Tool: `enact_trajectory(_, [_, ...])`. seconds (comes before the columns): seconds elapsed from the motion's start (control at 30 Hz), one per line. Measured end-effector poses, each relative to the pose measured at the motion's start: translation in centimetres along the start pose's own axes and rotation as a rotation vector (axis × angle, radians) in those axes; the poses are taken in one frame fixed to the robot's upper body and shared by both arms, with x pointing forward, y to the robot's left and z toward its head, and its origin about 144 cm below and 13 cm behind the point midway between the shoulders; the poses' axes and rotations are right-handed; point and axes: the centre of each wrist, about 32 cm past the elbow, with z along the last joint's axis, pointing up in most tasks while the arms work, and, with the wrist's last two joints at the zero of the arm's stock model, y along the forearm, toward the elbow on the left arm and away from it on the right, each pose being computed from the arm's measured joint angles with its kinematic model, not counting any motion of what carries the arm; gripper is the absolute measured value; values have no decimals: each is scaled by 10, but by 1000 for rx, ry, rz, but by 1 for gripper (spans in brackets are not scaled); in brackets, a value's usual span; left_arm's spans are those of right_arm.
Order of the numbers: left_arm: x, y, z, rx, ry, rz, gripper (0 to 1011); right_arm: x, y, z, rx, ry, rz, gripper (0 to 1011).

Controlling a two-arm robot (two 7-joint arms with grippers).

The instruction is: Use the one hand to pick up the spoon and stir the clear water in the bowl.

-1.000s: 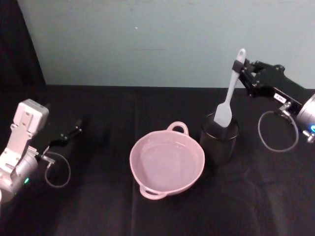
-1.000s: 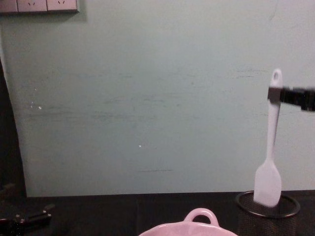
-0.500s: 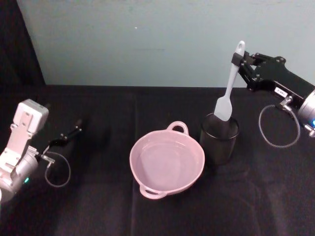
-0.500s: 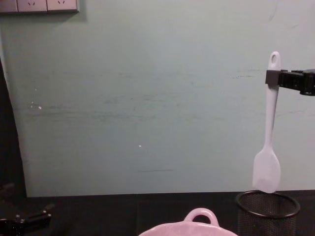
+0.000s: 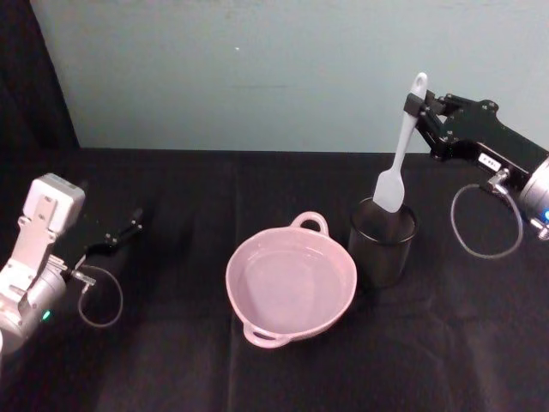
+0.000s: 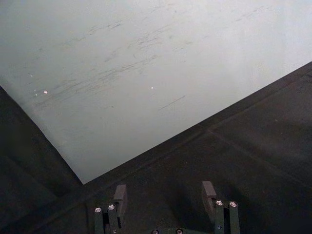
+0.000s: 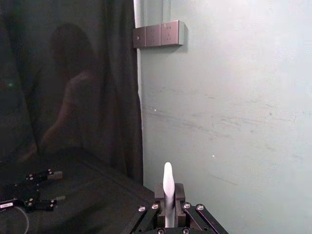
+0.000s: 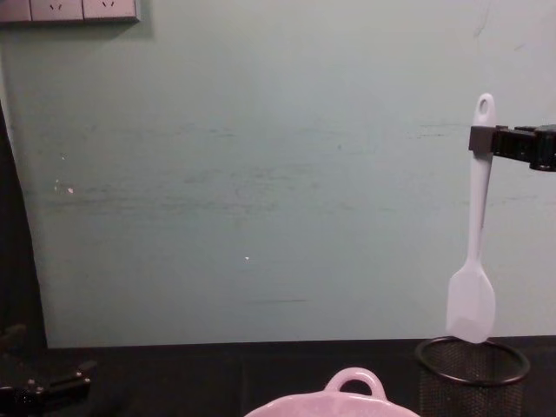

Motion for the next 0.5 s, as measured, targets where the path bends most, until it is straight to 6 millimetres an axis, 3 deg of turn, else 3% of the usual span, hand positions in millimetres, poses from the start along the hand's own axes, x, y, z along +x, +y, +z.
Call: enact_trajectory(0.5, [0, 0, 0, 0, 0, 0, 1005, 0, 0, -1, 3, 3, 0, 121])
